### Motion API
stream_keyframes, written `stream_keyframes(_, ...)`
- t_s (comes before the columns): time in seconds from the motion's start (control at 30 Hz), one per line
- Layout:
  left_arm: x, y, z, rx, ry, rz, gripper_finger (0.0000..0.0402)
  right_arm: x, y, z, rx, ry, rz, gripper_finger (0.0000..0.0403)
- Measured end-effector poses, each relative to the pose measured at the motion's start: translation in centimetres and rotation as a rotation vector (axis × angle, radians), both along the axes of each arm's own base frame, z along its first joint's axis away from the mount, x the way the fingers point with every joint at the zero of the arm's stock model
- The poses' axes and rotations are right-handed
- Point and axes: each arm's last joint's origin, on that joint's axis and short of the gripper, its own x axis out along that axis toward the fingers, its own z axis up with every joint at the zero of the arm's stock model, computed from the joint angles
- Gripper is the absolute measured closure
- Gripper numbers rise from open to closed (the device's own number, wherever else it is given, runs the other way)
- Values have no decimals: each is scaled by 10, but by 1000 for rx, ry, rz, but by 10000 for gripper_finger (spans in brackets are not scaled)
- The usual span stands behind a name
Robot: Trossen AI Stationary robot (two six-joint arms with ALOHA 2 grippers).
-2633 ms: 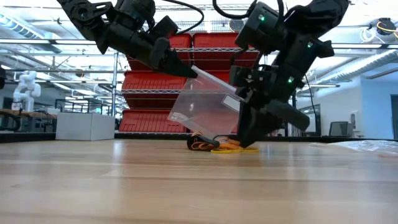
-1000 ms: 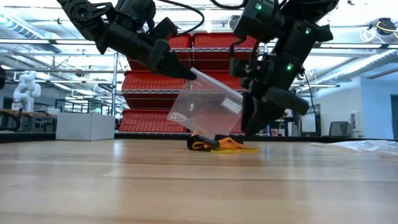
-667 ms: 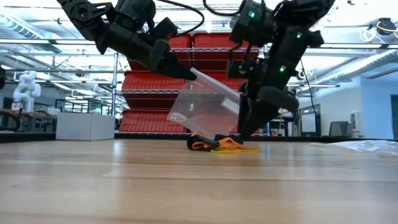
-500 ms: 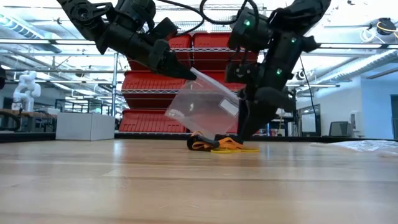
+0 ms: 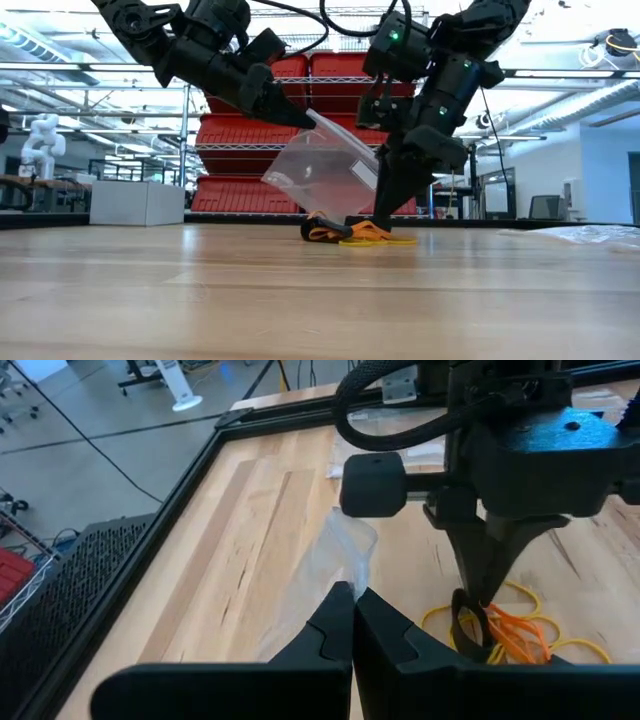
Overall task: Sort rubber bands
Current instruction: Put the black rubber band into the top left transparent zip bag
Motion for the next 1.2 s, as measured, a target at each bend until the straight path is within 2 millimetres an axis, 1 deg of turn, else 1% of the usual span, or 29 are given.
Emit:
stream_keyframes(0.07,0,0,0,0,0,0,401,0,0,0,0,-3,-3,392)
stream_keyframes(0.17,0,0,0,-1,2,0,401,0,0,1,5,-4,-11,380)
stream_keyframes(0.23,0,0,0,-1,2,0,401,-2,0,4,17,-9,-30,369)
stream_keyframes(0.37,0,0,0,0,2,0,401,-6,0,19,44,-49,-73,336)
stream_keyframes(0.47,0,0,0,0,2,0,401,-8,-2,23,55,-47,-88,303)
stream_keyframes(0.57,0,0,0,-1,2,0,401,-9,-6,19,58,-24,-103,271)
stream_keyframes(0.67,0,0,0,-1,3,0,401,-7,-9,7,58,19,-111,245)
stream_keyframes(0.83,0,0,-1,-1,6,0,401,-4,-9,-8,58,63,-112,222)
stream_keyframes(0.93,0,0,-1,-1,6,0,401,-3,-9,-10,54,63,-113,227)
stream_keyframes(1.0,0,0,-1,-1,6,0,401,-3,-9,-9,51,58,-108,243)
stream_keyframes(1.1,0,0,-1,-1,6,0,401,-3,-9,-9,45,59,-96,286)
stream_keyframes(1.2,0,0,-1,-1,6,0,401,-3,-9,-9,41,60,-87,347)
